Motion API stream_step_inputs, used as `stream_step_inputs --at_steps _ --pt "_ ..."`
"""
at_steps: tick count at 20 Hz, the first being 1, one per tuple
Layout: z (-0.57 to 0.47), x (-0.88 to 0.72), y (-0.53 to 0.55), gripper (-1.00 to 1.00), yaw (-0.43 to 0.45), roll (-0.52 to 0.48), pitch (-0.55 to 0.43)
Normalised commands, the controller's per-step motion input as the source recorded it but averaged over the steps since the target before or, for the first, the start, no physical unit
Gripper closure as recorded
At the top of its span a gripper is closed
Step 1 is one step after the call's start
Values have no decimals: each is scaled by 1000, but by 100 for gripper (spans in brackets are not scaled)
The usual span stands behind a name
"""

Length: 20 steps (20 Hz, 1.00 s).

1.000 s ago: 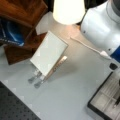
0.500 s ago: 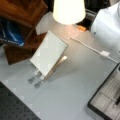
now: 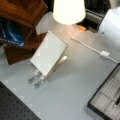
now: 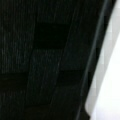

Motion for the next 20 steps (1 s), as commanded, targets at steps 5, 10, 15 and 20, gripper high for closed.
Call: stream_step_inputs --at_steps 5,10,15,20 --pt "-132 -276 126 -100 -292 82 -25" --pt "-97 -337 -160 -100 -226 79 24" --pt "-60 -351 -340 -100 -151 53 71" --pt "-18 -216 -283 -100 -58 -10 134"
